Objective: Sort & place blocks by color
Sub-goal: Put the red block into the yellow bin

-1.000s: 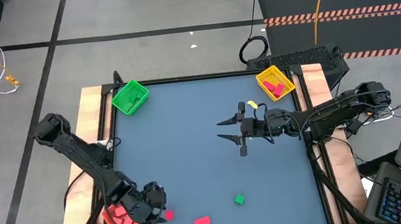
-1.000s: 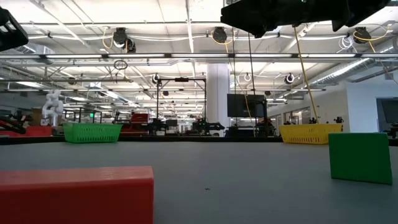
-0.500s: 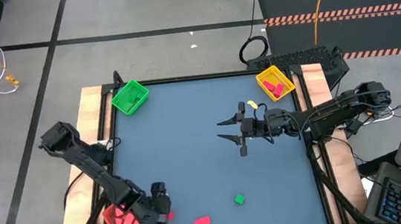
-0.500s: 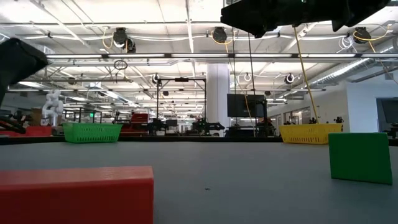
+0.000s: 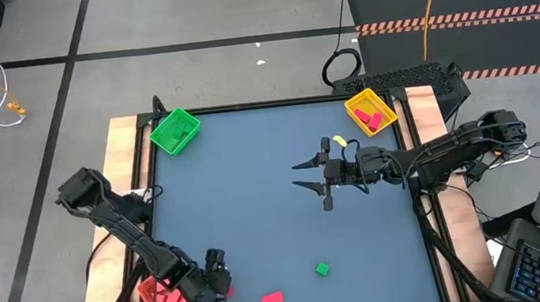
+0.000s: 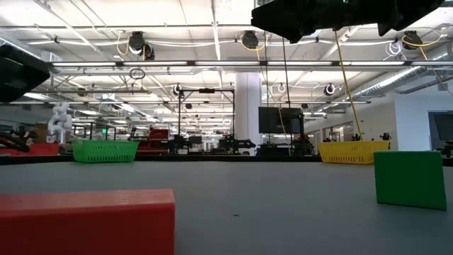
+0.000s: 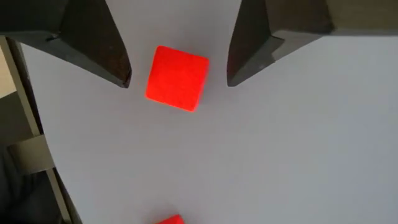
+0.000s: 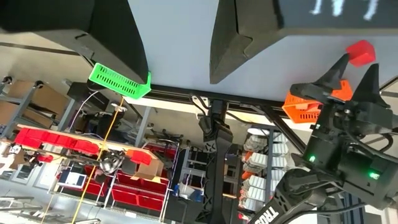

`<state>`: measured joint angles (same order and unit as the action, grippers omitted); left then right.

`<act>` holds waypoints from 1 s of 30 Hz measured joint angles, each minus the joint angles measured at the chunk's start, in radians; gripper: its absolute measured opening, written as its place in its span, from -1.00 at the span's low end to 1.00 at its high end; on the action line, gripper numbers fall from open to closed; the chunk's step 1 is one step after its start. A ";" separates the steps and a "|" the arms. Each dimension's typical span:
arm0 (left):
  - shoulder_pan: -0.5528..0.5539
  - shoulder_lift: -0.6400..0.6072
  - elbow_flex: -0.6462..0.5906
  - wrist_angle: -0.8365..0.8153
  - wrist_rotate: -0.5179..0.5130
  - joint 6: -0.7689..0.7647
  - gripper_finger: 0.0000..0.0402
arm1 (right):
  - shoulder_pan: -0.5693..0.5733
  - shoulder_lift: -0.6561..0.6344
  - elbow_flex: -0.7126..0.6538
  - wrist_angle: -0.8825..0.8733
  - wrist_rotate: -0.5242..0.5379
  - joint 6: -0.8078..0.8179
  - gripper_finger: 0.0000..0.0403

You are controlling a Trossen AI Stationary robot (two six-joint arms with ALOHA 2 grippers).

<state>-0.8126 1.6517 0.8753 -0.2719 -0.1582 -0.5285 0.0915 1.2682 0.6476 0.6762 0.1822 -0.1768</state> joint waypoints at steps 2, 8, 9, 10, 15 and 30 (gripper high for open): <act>-0.004 0.012 0.000 0.013 0.000 0.005 0.26 | 0.000 0.000 0.000 0.000 0.000 0.000 -0.16; -0.009 0.032 0.001 0.018 -0.001 0.022 0.29 | 0.000 0.000 0.000 0.000 0.000 0.000 -0.16; -0.009 0.031 0.001 0.020 -0.003 0.022 0.30 | 0.000 0.000 0.000 0.000 0.000 0.000 -0.16; -0.009 0.031 0.001 0.019 -0.004 0.022 0.31 | 0.000 0.000 0.000 0.000 0.000 0.000 -0.16; -0.008 0.031 0.001 0.017 -0.012 0.027 0.24 | 0.000 0.000 0.000 0.000 0.000 0.000 -0.16; 0.013 0.030 0.001 0.042 -0.026 0.091 -0.39 | 0.000 0.000 0.000 0.000 0.000 0.000 -0.16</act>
<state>-0.7998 1.6821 0.8761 -0.2303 -0.1841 -0.4374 0.0917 1.2682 0.6476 0.6762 0.1822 -0.1768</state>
